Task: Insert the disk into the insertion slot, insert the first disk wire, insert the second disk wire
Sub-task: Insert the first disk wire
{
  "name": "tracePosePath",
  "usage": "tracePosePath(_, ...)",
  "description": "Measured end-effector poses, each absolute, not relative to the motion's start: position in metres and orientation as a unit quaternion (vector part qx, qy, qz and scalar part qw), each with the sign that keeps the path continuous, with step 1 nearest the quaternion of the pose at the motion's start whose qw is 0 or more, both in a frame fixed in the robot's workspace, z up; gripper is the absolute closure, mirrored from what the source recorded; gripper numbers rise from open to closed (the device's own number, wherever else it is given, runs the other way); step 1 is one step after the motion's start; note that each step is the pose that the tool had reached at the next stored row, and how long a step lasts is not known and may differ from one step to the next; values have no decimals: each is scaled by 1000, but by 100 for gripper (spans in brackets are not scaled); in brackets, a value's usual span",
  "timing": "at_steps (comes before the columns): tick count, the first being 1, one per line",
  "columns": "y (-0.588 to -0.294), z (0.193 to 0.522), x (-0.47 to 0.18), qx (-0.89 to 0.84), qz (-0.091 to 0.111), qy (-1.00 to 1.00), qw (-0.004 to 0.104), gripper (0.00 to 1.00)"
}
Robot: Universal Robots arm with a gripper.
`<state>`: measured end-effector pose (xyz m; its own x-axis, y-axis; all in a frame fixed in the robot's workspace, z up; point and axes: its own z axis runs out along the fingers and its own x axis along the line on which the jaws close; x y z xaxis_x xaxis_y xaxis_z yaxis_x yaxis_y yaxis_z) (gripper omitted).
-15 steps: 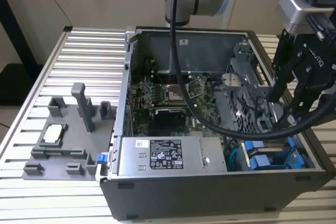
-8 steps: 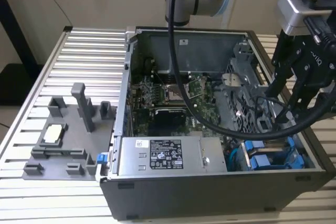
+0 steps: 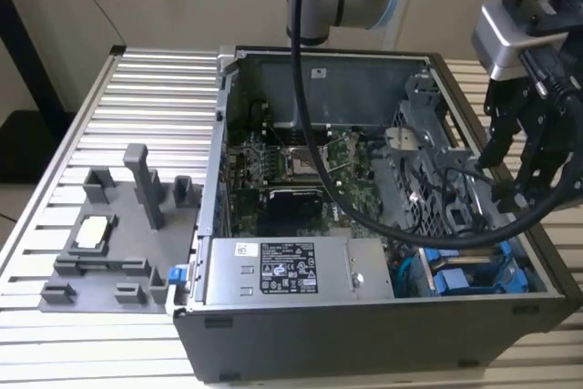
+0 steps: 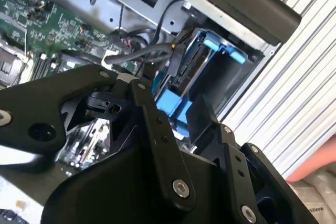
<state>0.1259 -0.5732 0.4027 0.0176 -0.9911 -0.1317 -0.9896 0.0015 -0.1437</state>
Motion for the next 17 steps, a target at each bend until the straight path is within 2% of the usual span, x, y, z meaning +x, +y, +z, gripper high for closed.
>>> tracePosePath(3,-573,402,126,-709,-22,695,116,47)
tracePosePath(5,-573,402,126,-710,-32,692,122,47)
tracePosePath(6,-573,402,126,-711,-36,691,122,47)
tracePosePath(9,-571,401,126,-714,-45,690,112,47)
tracePosePath(17,-569,396,125,-715,-46,689,112,47)
